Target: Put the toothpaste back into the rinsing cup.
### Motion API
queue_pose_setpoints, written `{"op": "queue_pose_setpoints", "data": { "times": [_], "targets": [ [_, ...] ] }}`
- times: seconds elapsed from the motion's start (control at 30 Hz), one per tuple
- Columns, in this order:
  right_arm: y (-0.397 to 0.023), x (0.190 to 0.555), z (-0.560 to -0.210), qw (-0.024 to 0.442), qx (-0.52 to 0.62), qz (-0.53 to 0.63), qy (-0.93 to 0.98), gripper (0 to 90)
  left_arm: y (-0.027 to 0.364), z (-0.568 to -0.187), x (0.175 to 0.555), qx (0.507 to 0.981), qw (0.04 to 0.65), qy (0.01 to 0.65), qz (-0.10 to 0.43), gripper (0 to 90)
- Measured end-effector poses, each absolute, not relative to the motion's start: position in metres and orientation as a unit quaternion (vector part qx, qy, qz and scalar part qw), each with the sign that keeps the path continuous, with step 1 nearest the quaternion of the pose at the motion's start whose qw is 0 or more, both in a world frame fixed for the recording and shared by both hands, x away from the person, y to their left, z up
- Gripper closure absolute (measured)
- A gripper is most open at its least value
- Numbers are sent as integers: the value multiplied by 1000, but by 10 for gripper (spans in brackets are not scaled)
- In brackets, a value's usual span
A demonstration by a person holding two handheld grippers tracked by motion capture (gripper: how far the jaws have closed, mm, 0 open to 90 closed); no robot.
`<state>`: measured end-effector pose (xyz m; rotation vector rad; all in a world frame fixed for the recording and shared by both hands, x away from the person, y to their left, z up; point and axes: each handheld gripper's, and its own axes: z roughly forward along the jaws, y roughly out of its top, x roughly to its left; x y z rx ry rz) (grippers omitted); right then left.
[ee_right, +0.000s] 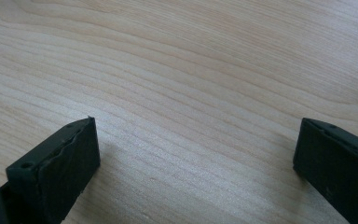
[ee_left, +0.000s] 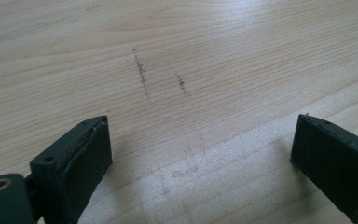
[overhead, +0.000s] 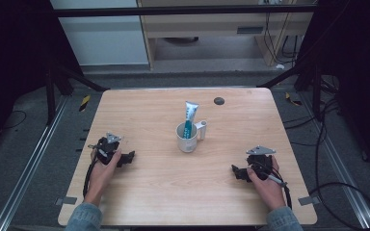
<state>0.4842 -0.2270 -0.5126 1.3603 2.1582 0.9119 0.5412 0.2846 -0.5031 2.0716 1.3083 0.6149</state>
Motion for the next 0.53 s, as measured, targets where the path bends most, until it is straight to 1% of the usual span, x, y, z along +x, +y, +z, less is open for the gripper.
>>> {"op": "queue_pose_setpoints", "data": {
  "times": [0.17,0.3,0.4,0.53],
  "targets": [
    [-227,484,-513,215,489,329,779,6,287,-507,543,772,322,501,223,32],
    [-227,484,-513,215,489,329,779,6,287,-507,543,773,321,501,223,25],
    [-227,484,-513,215,490,329,778,6,287,-507,543,770,317,508,222,0],
    [-227,484,-513,215,490,329,779,6,287,-508,542,768,316,511,223,0]
  ]
}}
